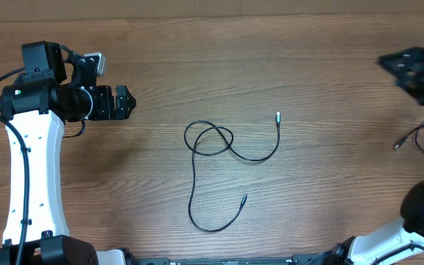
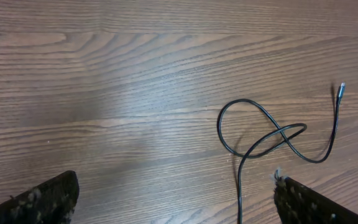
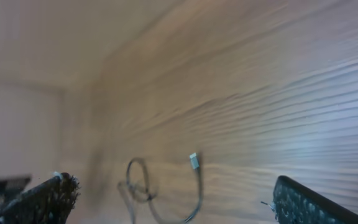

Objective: Untangle cables
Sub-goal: 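Move the right gripper to the last black cable and grasp it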

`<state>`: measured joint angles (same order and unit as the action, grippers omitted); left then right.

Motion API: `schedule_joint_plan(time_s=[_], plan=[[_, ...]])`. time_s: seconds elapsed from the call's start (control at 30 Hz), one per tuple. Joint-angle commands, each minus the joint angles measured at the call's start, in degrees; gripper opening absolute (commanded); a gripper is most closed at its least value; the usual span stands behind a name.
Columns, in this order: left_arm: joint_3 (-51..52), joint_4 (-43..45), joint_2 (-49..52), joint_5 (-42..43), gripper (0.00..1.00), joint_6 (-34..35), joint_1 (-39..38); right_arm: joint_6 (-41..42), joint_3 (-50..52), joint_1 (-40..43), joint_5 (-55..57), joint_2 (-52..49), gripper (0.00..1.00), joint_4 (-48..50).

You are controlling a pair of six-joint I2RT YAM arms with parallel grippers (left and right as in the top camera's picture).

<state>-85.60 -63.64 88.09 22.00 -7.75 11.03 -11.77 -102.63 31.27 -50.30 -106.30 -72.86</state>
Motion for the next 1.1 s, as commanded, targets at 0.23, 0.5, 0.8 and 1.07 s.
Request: schedule_joint_plan(time_s=[0.23,0.5,0.8,1.07], plan=[[-0.92,0.02,-0.02,-0.15,1.00,-1.27,0.15,0.00,6.10,-21.49,5.14,0.72,1.00,0.94],[-0.92,0.00,-0.02,-0.15,1.00,-1.25,0.15,-2.08,12.74,-37.53,16.72,0.72,1.00,8.15],[-0.92,0.00,-0.02,-0.15,1.00,-1.27,0.15,-12.55,24.39,-51.21,17.64,0.72,1.00,19.63],[-0.92,0.00,-0.02,-0.15,1.00,-1.25,0.15,-12.55,32.26,-55.06,17.90,0.61,1.00,33.68]])
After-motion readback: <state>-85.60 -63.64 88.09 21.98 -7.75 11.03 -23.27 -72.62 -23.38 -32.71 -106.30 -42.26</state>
